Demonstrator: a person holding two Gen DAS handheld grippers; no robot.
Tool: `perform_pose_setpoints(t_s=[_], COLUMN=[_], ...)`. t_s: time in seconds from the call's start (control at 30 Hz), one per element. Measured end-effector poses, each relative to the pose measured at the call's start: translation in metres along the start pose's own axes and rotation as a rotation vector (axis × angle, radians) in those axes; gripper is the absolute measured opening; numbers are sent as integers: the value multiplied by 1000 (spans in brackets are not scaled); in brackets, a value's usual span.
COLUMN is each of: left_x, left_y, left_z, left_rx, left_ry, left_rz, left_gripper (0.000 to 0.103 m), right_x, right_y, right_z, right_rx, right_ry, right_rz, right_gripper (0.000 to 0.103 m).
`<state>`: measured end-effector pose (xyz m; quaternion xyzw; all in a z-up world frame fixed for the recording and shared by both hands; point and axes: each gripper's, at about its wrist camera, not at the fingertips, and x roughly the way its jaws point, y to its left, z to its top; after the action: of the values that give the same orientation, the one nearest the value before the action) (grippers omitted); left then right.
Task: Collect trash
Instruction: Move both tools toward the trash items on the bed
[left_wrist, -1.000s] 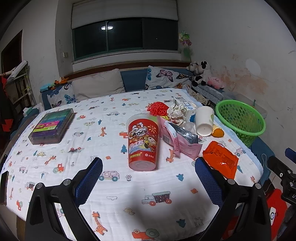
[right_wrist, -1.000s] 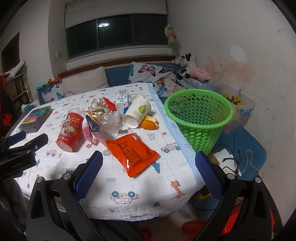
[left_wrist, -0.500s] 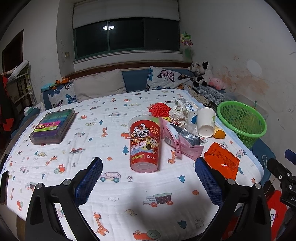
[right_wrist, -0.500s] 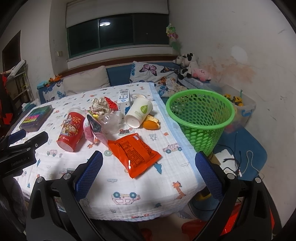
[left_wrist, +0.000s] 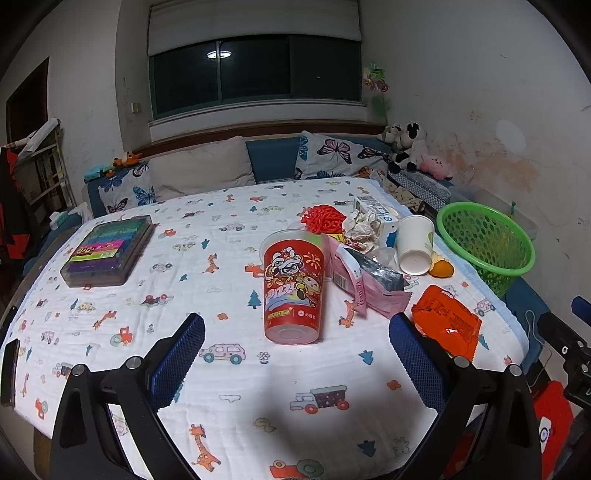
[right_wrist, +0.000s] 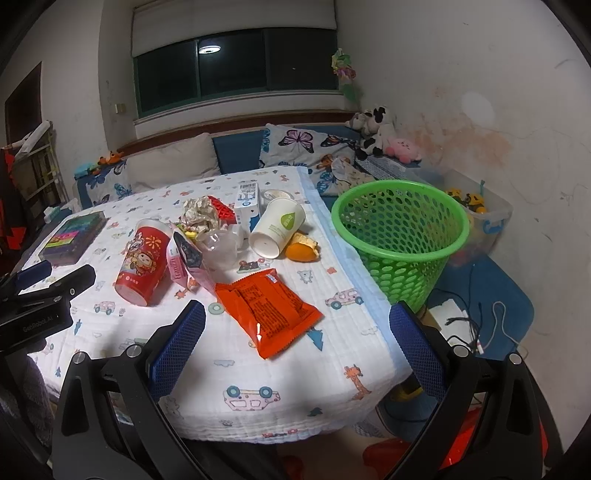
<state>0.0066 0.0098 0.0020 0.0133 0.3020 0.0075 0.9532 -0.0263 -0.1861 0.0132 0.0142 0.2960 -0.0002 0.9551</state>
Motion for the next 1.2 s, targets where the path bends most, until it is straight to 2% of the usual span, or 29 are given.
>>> perform_pose_setpoints(t_s=[1.2], left_x=[8], left_y=[12], left_z=[9], left_rx=[-11], left_ry=[6], left_rz=[25], left_gripper=[97], right_x=[16], right_y=[6], right_z=[8], right_rx=[-23], right_ry=[7], right_rz=[49], right_gripper=[99])
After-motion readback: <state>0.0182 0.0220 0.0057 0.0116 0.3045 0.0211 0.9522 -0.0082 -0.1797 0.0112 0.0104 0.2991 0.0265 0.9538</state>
